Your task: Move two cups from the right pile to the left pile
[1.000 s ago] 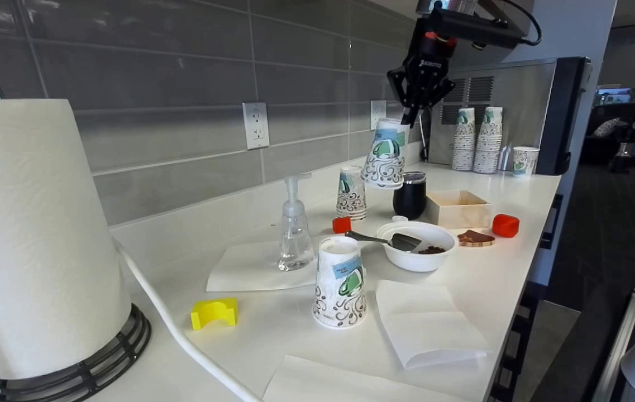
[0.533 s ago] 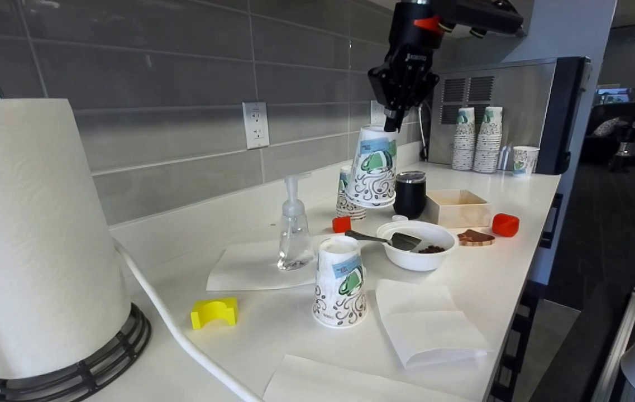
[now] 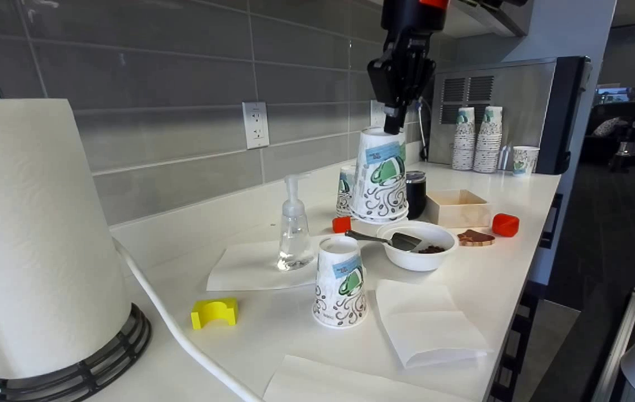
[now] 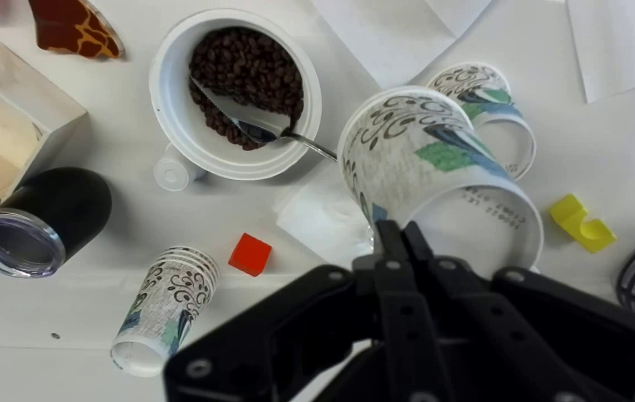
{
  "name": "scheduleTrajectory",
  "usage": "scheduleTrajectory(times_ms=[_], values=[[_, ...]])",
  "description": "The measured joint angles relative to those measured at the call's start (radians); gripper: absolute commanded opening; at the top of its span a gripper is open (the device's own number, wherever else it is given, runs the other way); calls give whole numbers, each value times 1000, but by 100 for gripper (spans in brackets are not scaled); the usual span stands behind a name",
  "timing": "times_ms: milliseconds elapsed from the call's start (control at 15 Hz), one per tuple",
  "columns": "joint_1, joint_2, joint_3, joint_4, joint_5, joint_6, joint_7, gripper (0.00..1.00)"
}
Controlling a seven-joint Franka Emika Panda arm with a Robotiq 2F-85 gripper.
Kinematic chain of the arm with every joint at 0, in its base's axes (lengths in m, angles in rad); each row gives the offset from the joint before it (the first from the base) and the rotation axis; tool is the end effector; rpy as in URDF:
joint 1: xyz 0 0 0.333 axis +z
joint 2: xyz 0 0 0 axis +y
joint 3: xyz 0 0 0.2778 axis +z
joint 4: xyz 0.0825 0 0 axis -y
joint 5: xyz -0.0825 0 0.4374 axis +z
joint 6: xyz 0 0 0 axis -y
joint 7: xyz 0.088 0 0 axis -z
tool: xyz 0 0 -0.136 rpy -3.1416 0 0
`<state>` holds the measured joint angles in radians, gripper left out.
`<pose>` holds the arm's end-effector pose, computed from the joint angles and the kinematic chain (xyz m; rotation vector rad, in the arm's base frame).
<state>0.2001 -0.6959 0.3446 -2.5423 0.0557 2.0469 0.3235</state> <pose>0.3854 0.2239 0.4274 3.0282 0.2167 0.3403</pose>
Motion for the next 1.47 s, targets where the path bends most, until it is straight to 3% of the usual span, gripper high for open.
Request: scheduleTrajectory(times_ms=[267, 733, 1067, 1467], values=[[35, 0, 8, 28, -3, -74, -47, 1], [94, -2, -27, 31, 31, -59, -149, 1], [117, 13, -53, 31, 68, -12, -243, 1], [128, 116, -34, 31, 74, 106, -270, 1]])
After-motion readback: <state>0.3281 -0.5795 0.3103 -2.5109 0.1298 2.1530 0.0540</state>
